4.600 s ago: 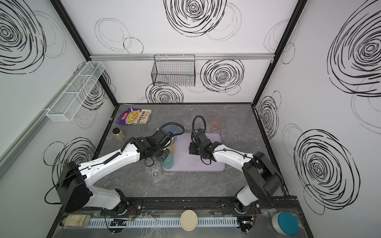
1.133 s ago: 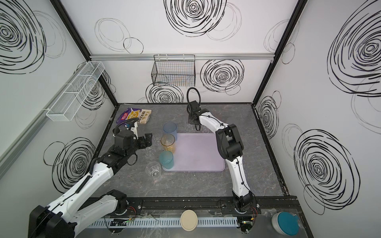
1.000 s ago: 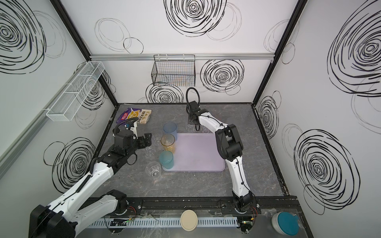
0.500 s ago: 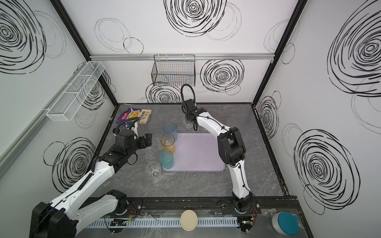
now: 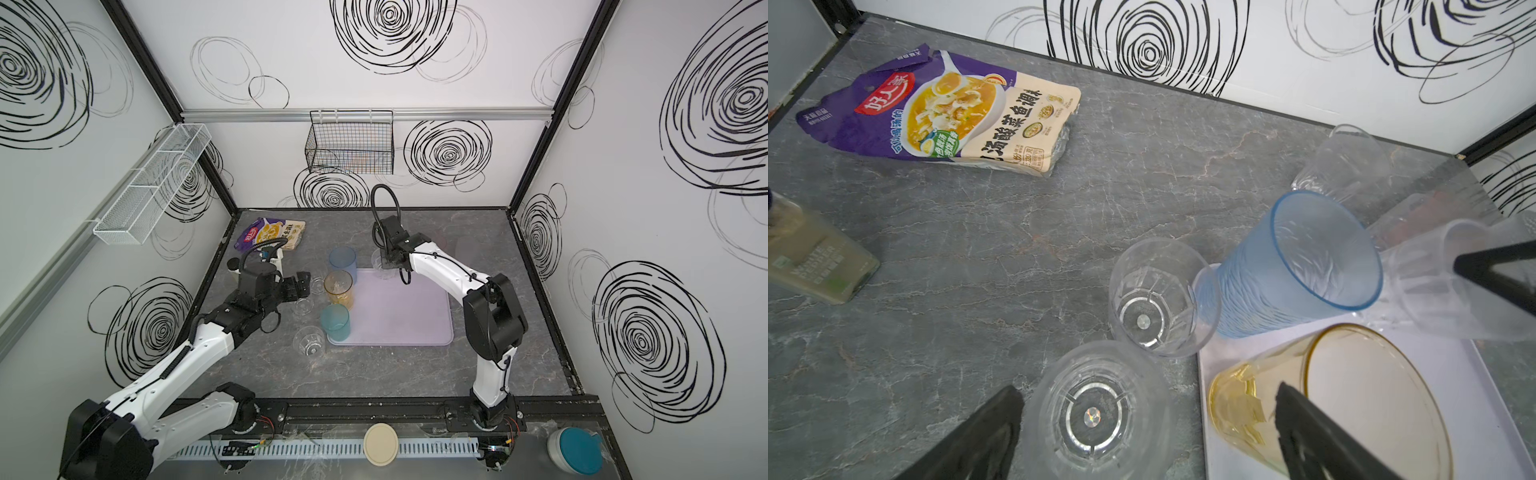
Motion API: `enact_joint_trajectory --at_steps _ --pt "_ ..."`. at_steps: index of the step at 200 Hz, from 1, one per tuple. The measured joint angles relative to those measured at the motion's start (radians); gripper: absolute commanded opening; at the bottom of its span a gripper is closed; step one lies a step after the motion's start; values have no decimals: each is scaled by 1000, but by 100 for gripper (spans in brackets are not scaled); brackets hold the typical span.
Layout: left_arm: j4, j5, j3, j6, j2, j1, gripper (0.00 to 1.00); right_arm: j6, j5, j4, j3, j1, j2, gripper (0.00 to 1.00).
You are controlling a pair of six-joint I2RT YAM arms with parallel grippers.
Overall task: Place the glasses into the tray
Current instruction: Pick up the glass from the top-center of the table, then place the glass on the tray.
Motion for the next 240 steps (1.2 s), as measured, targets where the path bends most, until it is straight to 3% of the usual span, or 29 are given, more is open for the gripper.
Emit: enact_joint_trajectory --at_steps 117,171,240 --pt "-19 -148 23 -108 -21 -311 100 -4 -49 41 54 41 150 5" --pt "-21 -200 23 -111 -20 -316 99 -14 -51 51 113 41 199 10" --pt "-23 -213 23 -111 -28 -315 98 -40 2 44 154 40 224 25"
